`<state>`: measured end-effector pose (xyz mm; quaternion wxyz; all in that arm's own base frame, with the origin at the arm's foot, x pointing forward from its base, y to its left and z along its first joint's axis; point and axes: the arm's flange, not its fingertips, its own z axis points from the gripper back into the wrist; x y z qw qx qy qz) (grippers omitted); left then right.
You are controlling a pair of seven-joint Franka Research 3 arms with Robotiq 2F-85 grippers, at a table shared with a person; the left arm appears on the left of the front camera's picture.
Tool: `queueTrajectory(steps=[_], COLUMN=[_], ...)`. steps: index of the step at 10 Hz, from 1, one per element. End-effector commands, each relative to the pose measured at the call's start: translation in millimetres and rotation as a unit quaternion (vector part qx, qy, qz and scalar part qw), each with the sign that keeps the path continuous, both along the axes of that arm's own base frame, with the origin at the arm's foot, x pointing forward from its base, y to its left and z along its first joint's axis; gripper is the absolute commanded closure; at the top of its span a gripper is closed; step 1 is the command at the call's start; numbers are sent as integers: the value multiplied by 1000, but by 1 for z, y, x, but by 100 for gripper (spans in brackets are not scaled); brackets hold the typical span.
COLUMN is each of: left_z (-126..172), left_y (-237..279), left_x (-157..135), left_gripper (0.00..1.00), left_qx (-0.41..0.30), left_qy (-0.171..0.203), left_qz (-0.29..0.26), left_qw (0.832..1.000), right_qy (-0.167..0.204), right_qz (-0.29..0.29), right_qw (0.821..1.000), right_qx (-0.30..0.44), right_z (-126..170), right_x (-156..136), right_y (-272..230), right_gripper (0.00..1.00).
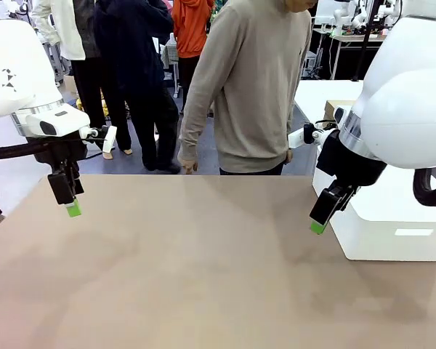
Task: Pack the shoes into the box.
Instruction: Press down on the lid of the Shoes Box.
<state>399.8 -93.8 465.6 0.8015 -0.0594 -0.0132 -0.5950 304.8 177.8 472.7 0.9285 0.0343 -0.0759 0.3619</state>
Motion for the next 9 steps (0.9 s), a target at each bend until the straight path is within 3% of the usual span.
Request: queueTrajectory(steps=[1,9], left_z=[0,0], left_y=[2,2], left_x=[-1,-1], left_gripper=[0,0], left_qx=[7,7], left_qy=[-4,-4], left_qz=[1,1], left_qw=[1000,1000], right_qy=[-1,-1], right_qz=[0,0], right_qw=[1000,1000], right_qx=[1,1], right_z=[2,2], right_x=[0,0], right_y=[0,0], right_gripper=[0,0])
